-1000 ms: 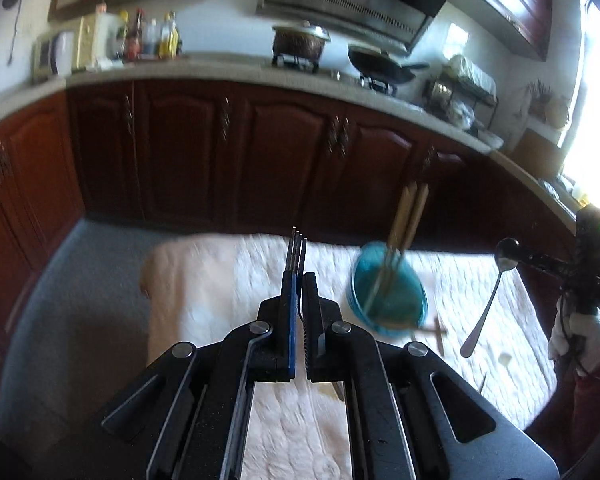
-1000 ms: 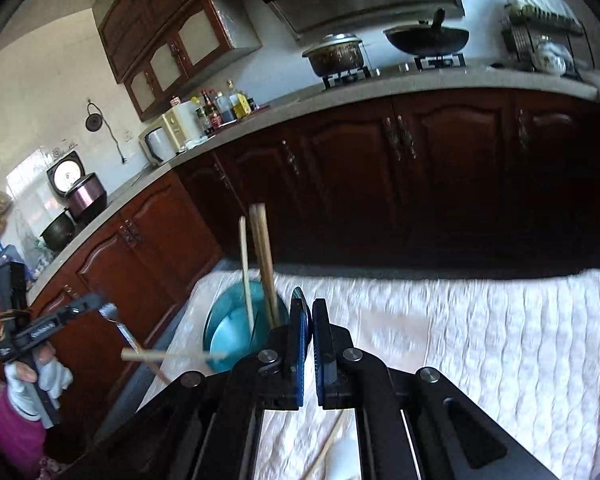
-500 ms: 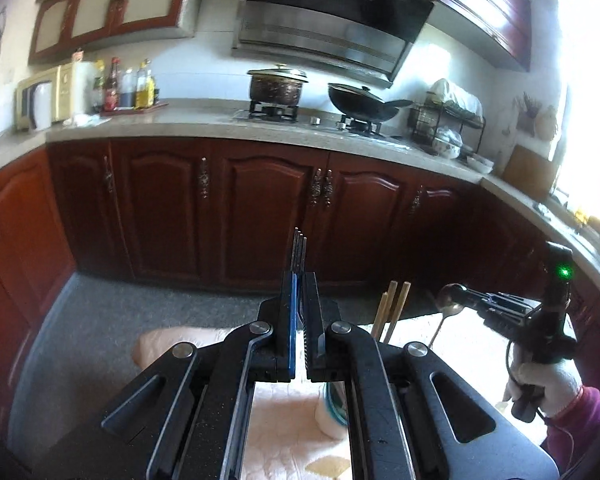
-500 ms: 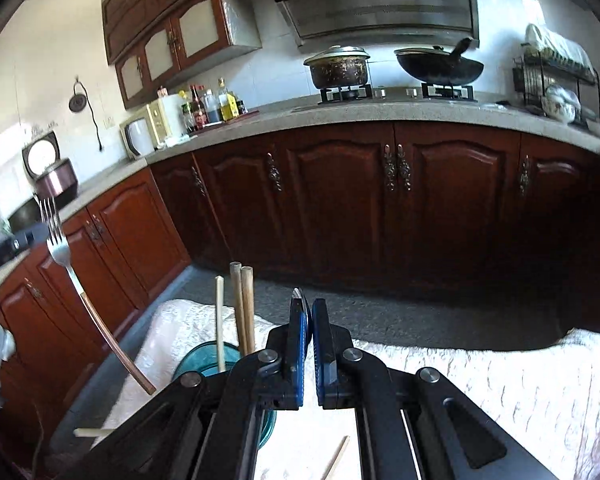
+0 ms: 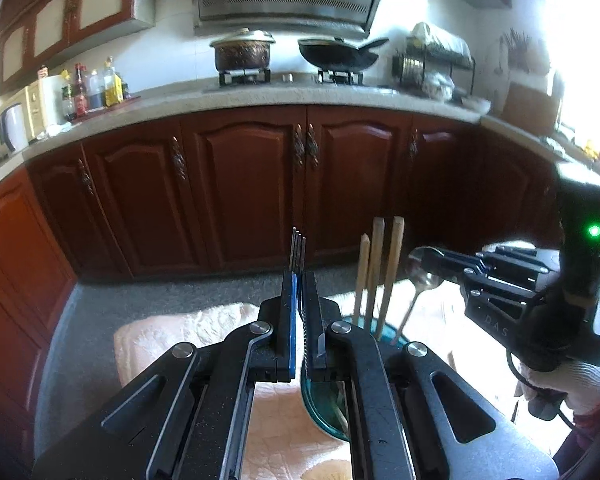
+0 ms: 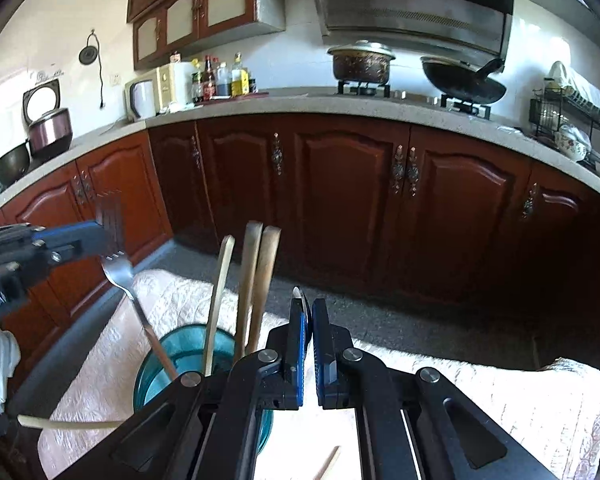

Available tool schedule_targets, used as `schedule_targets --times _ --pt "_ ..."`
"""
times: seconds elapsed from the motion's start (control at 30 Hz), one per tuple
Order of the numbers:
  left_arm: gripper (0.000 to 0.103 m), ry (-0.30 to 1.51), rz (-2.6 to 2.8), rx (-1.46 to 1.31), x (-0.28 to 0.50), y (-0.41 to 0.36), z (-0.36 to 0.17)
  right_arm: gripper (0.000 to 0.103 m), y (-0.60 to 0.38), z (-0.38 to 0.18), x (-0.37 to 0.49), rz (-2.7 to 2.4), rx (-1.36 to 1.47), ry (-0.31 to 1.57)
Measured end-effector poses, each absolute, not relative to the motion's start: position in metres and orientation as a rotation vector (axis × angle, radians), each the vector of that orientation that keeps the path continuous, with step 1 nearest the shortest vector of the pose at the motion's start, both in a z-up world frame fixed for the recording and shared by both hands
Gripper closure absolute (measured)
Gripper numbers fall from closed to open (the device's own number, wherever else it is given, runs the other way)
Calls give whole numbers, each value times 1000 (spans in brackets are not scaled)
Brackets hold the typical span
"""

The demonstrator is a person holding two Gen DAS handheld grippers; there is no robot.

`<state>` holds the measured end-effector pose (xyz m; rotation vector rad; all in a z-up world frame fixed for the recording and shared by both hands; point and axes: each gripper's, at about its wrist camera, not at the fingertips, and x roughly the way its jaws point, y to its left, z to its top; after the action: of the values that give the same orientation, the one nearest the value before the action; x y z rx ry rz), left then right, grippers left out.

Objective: Organize utensils
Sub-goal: 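Lift the fork into the floral cup with the left tool while the right tool carries its chopstick there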

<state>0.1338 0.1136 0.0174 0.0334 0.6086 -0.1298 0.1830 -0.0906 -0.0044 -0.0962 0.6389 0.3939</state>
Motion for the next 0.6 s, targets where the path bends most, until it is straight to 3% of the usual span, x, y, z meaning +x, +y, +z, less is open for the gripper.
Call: schedule_targets --times 0.47,0.6 --pt "101 697 -148 11 137 99 -18 96 -80 -43 177 496 -54 768" --pt "101 697 -159 -16 133 103 -16 81 -95 -42 179 534 55 788"
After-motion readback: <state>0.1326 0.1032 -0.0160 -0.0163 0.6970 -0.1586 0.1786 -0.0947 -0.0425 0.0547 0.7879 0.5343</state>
